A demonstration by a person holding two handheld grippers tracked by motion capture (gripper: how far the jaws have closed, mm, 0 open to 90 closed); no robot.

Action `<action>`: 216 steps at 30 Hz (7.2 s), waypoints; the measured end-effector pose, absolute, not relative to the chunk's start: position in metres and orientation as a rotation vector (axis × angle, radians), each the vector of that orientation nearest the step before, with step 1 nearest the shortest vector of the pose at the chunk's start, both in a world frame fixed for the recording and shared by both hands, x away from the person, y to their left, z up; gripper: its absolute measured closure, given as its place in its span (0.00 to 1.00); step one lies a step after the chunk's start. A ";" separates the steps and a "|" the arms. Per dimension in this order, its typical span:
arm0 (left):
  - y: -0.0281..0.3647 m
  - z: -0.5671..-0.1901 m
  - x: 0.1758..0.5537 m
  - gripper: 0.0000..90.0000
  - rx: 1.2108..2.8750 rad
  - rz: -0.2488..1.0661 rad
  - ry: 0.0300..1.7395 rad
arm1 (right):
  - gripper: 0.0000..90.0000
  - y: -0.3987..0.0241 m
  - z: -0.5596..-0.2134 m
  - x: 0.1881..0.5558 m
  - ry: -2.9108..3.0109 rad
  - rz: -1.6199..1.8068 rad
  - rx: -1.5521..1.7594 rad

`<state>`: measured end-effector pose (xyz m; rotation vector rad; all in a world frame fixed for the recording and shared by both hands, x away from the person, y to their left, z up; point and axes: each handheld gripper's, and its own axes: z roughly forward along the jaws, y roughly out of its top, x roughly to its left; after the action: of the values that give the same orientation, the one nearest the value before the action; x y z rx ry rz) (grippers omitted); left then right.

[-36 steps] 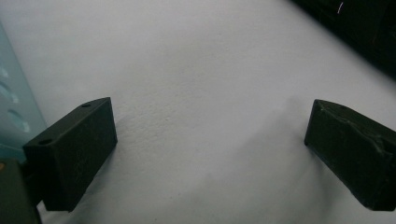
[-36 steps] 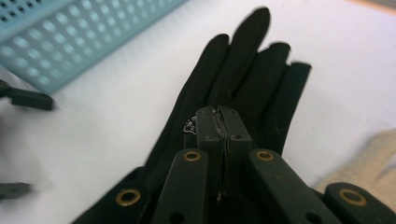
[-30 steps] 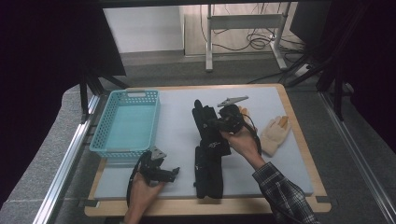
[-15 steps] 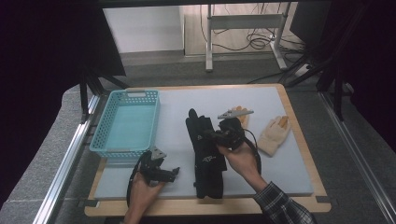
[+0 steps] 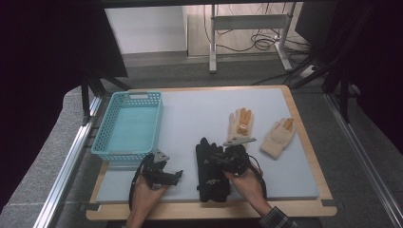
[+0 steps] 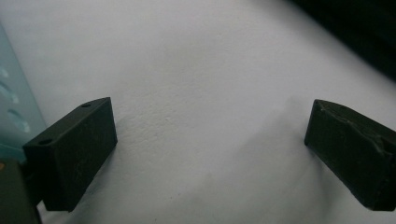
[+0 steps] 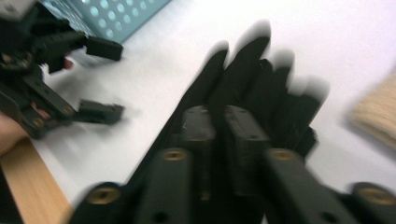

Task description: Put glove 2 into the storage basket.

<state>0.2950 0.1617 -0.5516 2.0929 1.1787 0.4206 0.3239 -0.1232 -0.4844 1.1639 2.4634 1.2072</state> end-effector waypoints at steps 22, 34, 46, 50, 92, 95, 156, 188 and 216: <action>0.162 -0.551 0.295 0.03 2.104 0.420 1.174 | 0.94 -0.082 -0.499 0.410 2.533 1.095 1.087; 0.162 -0.551 0.295 0.03 2.102 0.420 1.175 | 0.68 -0.122 -0.484 0.394 2.508 1.168 1.018; 0.162 -0.552 0.295 0.03 2.094 0.423 1.179 | 0.63 -0.131 -0.516 0.345 2.687 1.097 0.830; 0.162 -0.552 0.295 0.03 2.095 0.422 1.179 | 0.89 -0.130 -0.515 0.339 2.634 1.103 0.876; 0.162 -0.552 0.295 0.03 2.089 0.422 1.181 | 0.71 -0.135 -0.503 0.324 2.536 1.268 1.081; 0.162 -0.552 0.295 0.03 2.093 0.422 1.179 | 0.60 -0.149 -0.499 0.328 2.519 1.274 1.068; 0.198 -0.556 0.278 0.00 2.065 0.442 1.221 | 0.74 -0.139 -0.518 0.317 2.578 1.189 0.776; 0.198 -0.555 0.278 0.01 2.065 0.441 1.222 | 0.22 -0.230 -0.533 0.327 2.401 1.011 0.998; 0.140 -0.507 0.286 0.00 2.095 0.270 1.063 | 0.20 -0.230 -0.533 0.327 2.394 1.008 1.008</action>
<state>0.2856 0.1403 -0.5070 2.0951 1.0634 0.2704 0.3271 -0.2299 -0.5330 1.0079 2.3944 1.0075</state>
